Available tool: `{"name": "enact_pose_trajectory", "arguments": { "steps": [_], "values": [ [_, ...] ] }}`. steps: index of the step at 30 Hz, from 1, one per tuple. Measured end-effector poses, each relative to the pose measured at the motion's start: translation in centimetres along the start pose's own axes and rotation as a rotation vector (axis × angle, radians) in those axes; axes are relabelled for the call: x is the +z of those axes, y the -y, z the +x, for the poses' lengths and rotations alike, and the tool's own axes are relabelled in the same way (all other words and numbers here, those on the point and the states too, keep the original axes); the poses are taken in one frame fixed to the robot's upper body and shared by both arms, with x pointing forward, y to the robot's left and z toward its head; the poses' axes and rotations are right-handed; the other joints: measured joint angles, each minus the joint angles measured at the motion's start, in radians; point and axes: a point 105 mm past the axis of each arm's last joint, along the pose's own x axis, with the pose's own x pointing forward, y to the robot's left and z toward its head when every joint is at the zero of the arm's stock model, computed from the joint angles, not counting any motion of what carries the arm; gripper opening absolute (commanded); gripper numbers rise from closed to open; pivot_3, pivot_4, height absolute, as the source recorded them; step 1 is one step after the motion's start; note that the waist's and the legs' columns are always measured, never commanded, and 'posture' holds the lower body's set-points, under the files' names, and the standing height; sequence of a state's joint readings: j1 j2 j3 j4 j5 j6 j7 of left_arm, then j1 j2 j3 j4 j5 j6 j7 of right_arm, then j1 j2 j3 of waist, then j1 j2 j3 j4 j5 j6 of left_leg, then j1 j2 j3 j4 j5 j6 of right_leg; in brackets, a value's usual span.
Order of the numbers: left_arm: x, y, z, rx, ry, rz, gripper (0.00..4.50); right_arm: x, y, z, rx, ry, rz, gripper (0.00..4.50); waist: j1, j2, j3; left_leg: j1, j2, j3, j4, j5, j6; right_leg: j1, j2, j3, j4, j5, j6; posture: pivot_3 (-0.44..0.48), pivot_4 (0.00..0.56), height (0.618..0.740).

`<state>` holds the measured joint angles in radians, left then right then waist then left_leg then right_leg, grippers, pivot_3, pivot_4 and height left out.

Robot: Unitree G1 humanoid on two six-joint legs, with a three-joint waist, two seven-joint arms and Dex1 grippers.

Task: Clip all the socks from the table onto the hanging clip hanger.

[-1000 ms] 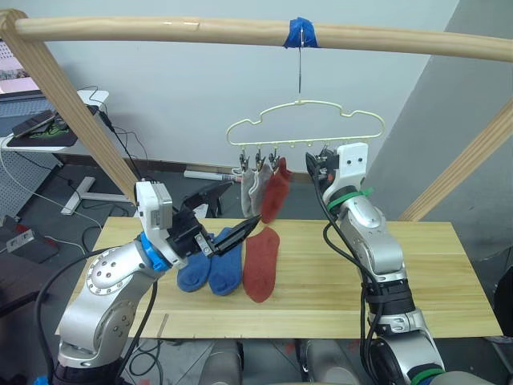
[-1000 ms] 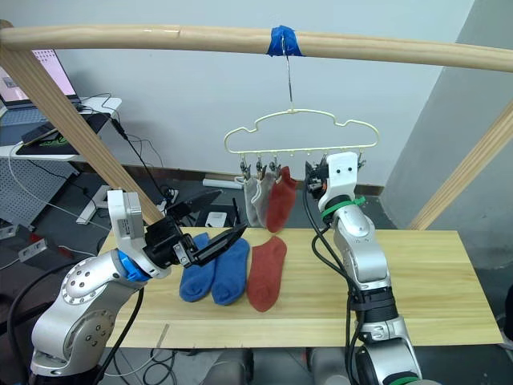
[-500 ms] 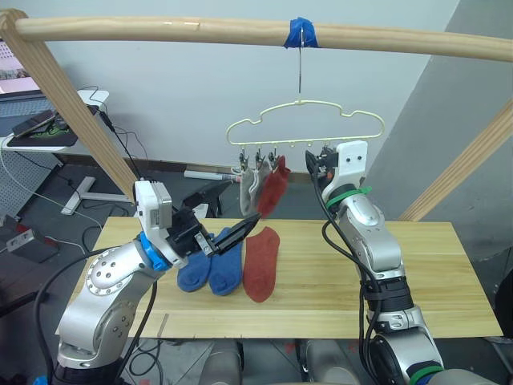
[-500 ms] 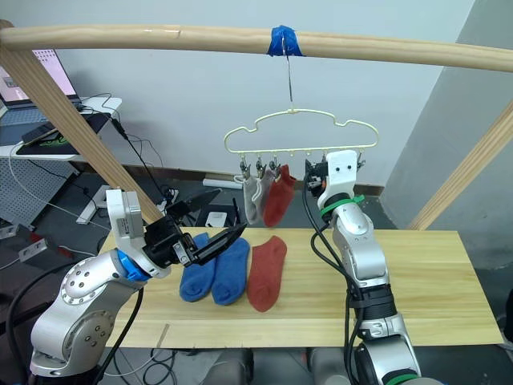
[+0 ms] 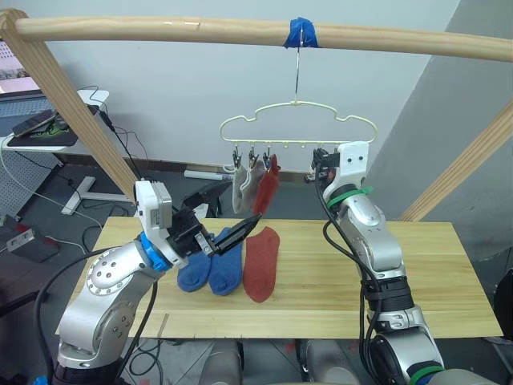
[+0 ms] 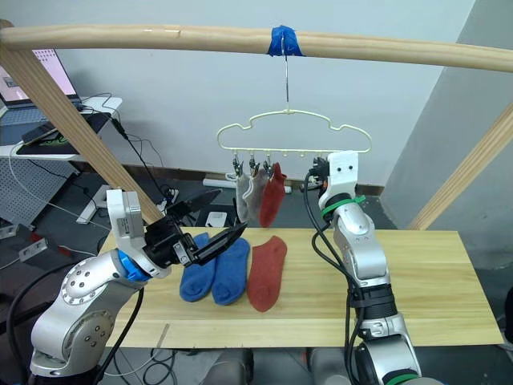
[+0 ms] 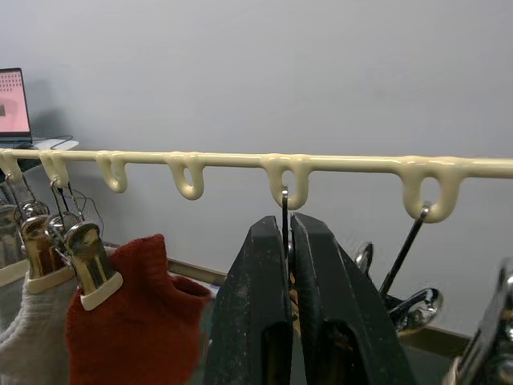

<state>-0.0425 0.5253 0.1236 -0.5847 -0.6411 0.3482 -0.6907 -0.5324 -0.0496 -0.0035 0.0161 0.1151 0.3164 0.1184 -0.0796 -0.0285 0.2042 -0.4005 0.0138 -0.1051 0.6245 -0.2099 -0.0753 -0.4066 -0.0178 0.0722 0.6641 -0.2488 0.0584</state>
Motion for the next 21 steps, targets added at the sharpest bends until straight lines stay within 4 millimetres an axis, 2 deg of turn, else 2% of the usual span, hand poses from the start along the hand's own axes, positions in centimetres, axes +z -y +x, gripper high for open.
{"name": "enact_pose_trajectory", "arguments": {
  "steps": [2, 5, 10, 11, 14, 17, 19, 21],
  "values": [
    [-0.6, 0.1, -0.1, -0.003, -0.034, 0.002, 4.50, 0.1, 0.2, -0.1, 0.019, -0.015, 0.010, 0.02, -0.001, 0.000, 0.000, 0.000, 0.000, 0.000, 0.000, 0.000, 0.000, 0.000, 0.000, 0.000, 0.000, 0.000, 0.000, -0.022, 0.160, 0.740],
    [-3.4, -0.3, -0.4, 0.000, -0.180, 0.005, 4.50, 0.4, 0.0, -0.5, 0.102, -0.052, 0.008, 0.02, -0.002, 0.002, 0.001, 0.000, 0.000, 0.000, 0.000, 0.000, 0.000, 0.000, 0.000, 0.000, 0.000, -0.003, 0.004, -0.042, 0.165, 0.740],
    [-10.6, -1.0, -0.9, -0.027, -0.461, -0.008, 4.50, 0.9, 0.0, -1.6, 0.214, -0.118, 0.001, 0.02, -0.005, 0.003, 0.002, 0.000, 0.000, 0.000, 0.000, 0.000, 0.000, 0.000, 0.001, 0.000, -0.001, -0.004, 0.003, -0.093, 0.175, 0.740],
    [-11.6, -1.1, -0.6, -0.048, -0.491, 0.008, 4.50, 0.9, 0.1, -1.8, 0.227, -0.128, -0.009, 0.02, -0.005, 0.004, 0.002, 0.000, 0.000, 0.000, 0.000, 0.000, 0.000, 0.000, 0.001, 0.000, -0.001, -0.004, 0.003, -0.106, 0.176, 0.740],
    [-13.6, -2.9, 2.3, -0.091, -0.517, 0.081, 4.50, 0.9, 0.5, -2.1, 0.259, -0.155, -0.035, 0.02, 0.000, 0.005, 0.003, -0.001, 0.000, 0.000, 0.001, 0.001, 0.001, 0.001, 0.001, -0.001, -0.001, -0.003, 0.004, -0.131, 0.176, 0.740],
    [-15.6, -3.8, 4.5, -0.143, -0.555, 0.167, 4.50, 1.1, 0.6, -2.0, 0.259, -0.154, -0.029, 0.02, -0.008, 0.005, 0.003, 0.000, -0.001, 0.002, 0.001, 0.001, 0.002, 0.001, 0.000, 0.000, -0.002, -0.003, 0.005, -0.162, 0.181, 0.740],
    [-17.6, -4.0, 4.8, -0.160, -0.602, 0.173, 4.50, 1.3, 0.3, -2.0, 0.265, -0.148, -0.019, 0.02, -0.021, 0.005, 0.003, -0.001, 0.000, 0.002, 0.000, 0.000, 0.002, 0.000, 0.000, 0.001, -0.002, -0.003, 0.005, -0.184, 0.181, 0.740],
    [-19.3, -3.6, 4.3, -0.175, -0.648, 0.149, 4.50, 1.5, 0.2, -2.0, 0.260, -0.142, -0.016, 0.02, -0.037, 0.005, 0.003, -0.001, 0.000, 0.002, -0.001, -0.001, 0.004, 0.000, 0.000, 0.001, -0.001, -0.002, 0.004, -0.194, 0.184, 0.740]
  ]
}}
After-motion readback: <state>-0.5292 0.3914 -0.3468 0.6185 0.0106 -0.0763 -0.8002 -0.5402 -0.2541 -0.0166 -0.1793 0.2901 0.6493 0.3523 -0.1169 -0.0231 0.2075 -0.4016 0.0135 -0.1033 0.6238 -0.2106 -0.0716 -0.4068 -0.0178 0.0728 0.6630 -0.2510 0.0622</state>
